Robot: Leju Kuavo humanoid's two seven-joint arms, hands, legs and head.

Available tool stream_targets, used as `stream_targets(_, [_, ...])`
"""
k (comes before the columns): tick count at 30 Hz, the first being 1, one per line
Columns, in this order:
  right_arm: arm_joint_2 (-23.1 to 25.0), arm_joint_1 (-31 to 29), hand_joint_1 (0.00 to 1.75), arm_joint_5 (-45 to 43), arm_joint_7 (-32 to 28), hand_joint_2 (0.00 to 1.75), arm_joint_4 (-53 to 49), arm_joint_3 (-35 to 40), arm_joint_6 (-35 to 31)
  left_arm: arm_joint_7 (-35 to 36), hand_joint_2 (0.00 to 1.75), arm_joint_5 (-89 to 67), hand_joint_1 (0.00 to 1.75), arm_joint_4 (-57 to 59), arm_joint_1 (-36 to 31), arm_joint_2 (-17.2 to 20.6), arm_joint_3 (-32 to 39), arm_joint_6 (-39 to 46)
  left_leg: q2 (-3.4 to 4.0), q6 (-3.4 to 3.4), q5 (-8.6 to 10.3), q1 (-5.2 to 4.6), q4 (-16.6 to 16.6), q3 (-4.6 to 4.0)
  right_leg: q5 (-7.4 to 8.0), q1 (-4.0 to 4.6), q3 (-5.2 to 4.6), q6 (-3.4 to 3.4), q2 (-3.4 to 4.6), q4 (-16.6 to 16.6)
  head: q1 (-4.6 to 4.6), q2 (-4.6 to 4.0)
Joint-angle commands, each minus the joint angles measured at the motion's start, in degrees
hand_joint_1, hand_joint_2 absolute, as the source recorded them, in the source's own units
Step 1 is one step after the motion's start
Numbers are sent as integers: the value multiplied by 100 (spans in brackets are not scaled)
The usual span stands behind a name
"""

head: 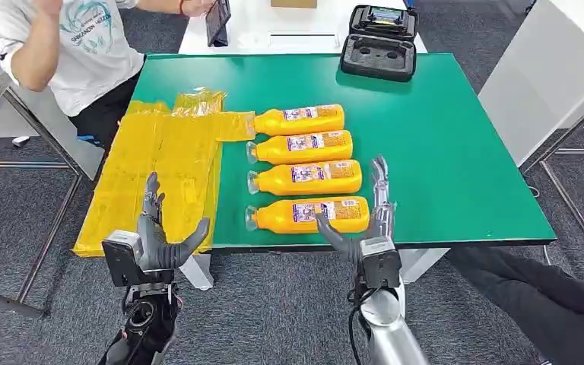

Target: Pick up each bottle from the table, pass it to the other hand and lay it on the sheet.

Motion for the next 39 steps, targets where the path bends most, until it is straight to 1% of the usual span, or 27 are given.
stream_targets(1, [-106, -429, 0, 114, 9, 175, 666, -18, -49, -24, 175, 374, 0, 601, -290, -4, 94, -102, 4, -9, -10, 4, -8, 35, -8, 4, 35, -8, 3, -9, 0, 0])
stream_targets(3, [-94, -546, 0, 134, 9, 175, 782, 9, -65, -47, 175, 458, 0, 606, -240, -12, 96, -142, 9, -7, -7, 2, -9, 29, -4, 2, 27, -6, 8, -9, 0, 0])
stream_targets(4, [-98, -574, 0, 138, 9, 175, 818, 14, -78, -56, 175, 484, 0, 594, -225, -18, 104, -147, 17, -9, -12, 5, -8, 39, -5, 5, 36, -8, 16, -11, 0, 0])
stream_targets(5, [-105, -624, 0, 148, 9, 175, 936, 8, -75, -62, 175, 497, 0, 565, -213, -21, 101, -160, 10, -5, -5, 0, -7, 20, -1, 1, 18, -4, 10, -6, 0, 0])
stream_targets(6, [-123, -670, 0, -172, 204, 175, 1037, -40, 348, -53, 175, 495, 0, 545, -210, -22, 116, -142, 13, -9, -10, 3, -7, 33, -5, 4, 31, -7, 12, -9, 0, 0])
stream_targets(9, [-163, -694, 0, -197, 220, 175, 1070, -78, 391, -51, 175, 494, 0, 541, -217, -17, 119, -145, 5, -5, -4, 1, -5, 18, -2, 1, 18, -4, 4, -6, 0, 0])
stream_targets(10, [-163, -694, 0, -197, 220, 175, 1070, -78, 391, -51, 175, 494, 0, 541, -217, -17, 119, -145, 7, -7, -7, 4, -7, 28, -3, 4, 28, -6, 6, -10, 0, 0])
stream_targets(12, [-197, -760, 0, -165, 363, 175, 1192, -102, 458, 17, 175, 389, 0, 622, -268, 17, 102, -75, 3, -5, -4, 3, -5, 18, -2, 3, 18, -4, 2, -6, 0, 0])
stream_targets(13, [-305, -840, 0, 17, 571, 175, 1252, -26, 517, 30, 175, 374, 0, 695, -333, 59, 84, -96, 3, -7, -7, 3, -6, 26, -5, 3, 26, -6, 3, -8, 0, 0])
stream_targets(14, [-337, -872, 0, 43, 616, 175, 1229, -61, 570, 31, 175, 382, 0, 764, -391, 83, 85, -108, 2, -4, -3, 1, -6, 16, -2, 2, 17, -4, 2, -6, 0, 0])
stream_targets(15, [-455, -1009, 0, 319, 882, 175, 1320, 55, 659, 15, 175, 417, 0, 810, -421, 89, 114, -106, 4, -7, -6, 3, -6, 27, -4, 4, 28, -6, 3, -9, 0, 0])
stream_targets(16, [-506, -1135, 0, 488, 955, 175, 1382, 83, 705, -2, 175, 445, 0, 800, -412, 93, 139, -109, 2, -3, -1, 0, -6, 13, 0, 0, 12, -3, 2, -5, 0, 0])
stream_targets(17, [-537, -1281, 0, 641, 1080, 175, 1475, 130, 712, -16, 175, 461, 0, 776, -385, 98, 157, -113, 9, -7, -6, 3, -6, 26, -2, 3, 26, -6, 8, -8, -2, 0])
stream_targets(18, [-606, -1459, 0, 958, 1223, 175, 1582, 237, 655, -21, 175, 466, 0, 735, -350, 103, 170, -133, 6, -4, -2, 1, -3, 13, 0, 1, 13, -3, 6, -4, 2, 0])
stream_targets(19, [-689, -1684, 0, 1480, 1435, 175, 1730, 392, 445, -20, 175, 465, 0, 691, -316, 98, 194, -158, 20, -8, -9, 3, -2, 29, -1, 3, 26, -7, 19, -5, 0, 0])
stream_targets(20, [-722, -1837, 0, 1539, 1584, 175, 1805, 423, 567, -17, 175, 463, 0, 720, -333, 92, 200, -185, 31, -11, -13, 2, -4, 40, -2, 3, 33, -9, 30, -6, 0, 0])
stream_targets(21, [-765, -1931, 0, 1634, 1680, 175, 1852, 483, 632, -16, 175, 462, 0, 774, -366, 87, 206, -205, 26, -6, -7, 0, -1, 18, 3, 0, 14, -4, 26, -2, -2, 0])
stream_targets(26, [-784, -1938, 0, 1691, 1713, 175, 1877, 512, 687, -27, 175, 461, 0, 837, -417, 73, 223, -207, 1, -3, 1, 1, -5, 15, 1, 2, 15, -4, 1, -5, 0, 0])
stream_targets(27, [-850, -2058, 0, 1779, 1881, 175, 1962, 635, 855, -56, 175, 504, 0, 846, -462, 77, 275, -188, 0, -2, 1, 0, -4, 14, 0, 1, 14, -3, 1, -4, 0, 0])
stream_targets(28, [-905, -2157, 0, 1865, 1952, 175, 2008, 728, 929, -99, 175, 530, 0, 822, -491, 78, 336, -152, 8, -7, -7, 3, -5, 31, -4, 4, 29, -7, 8, -6, -2, 0])
stream_targets(29, [-922, -2228, 0, 1891, 1998, 175, 2030, 781, 979, -100, 175, 544, 0, 795, -501, 85, 389, -160, 7, -3, -2, 0, -1, 15, 0, 1, 15, -3, 7, -1, 0, 0])
stream_targets(30, [-943, -2345, 0, 1991, 2123, 175, 2060, 913, 1092, -97, 175, 517, 0, 777, -513, 107, 439, -142, 14, -6, -8, 3, 1, 25, -3, 4, 23, -6, 14, 0, 0, 0])
stream_targets(32, [-925, -2468, 0, 1994, 2299, 175, 2006, 999, 1300, -71, 175, 483, 0, 780, -523, 151, 459, -165, 15, -3, -2, 0, 2, 8, 2, 0, 6, -3, 15, 4, 0, 0])
stream_targets(33, [-923, -2521, 0, 1891, 2454, 175, 1950, 1040, 1528, -70, 175, 490, 0, 749, -493, 154, 492, -193, 19, -6, -5, 1, 2, 17, 1, 2, 13, -6, 19, 3, 0, 0])
stream_targets(34, [-928, -2582, 0, 1801, 2584, 175, 1934, 1099, 1759, -69, 175, 496, 0, 727, -468, 160, 503, -212, 13, -2, 0, -2, 0, 8, 2, -1, 6, -3, 13, 4, 0, 0])
stream_targets(35, [-925, -2595, 0, 1792, 2595, 175, 1922, 1101, 1776, -69, 175, 498, 0, 725, -458, 156, 503, -214, 24, -6, -6, 1, 1, 19, 1, 2, 14, -6, 24, 3, 0, 0])
stream_targets(39, [-942, -2573, 0, 1794, 2593, 175, 1900, 1116, 1780, -71, 175, 503, 0, 717, -447, 148, 502, -215, 4, -1, 2, 0, -1, 5, 2, 0, 6, -2, 5, 1, 0, 0])
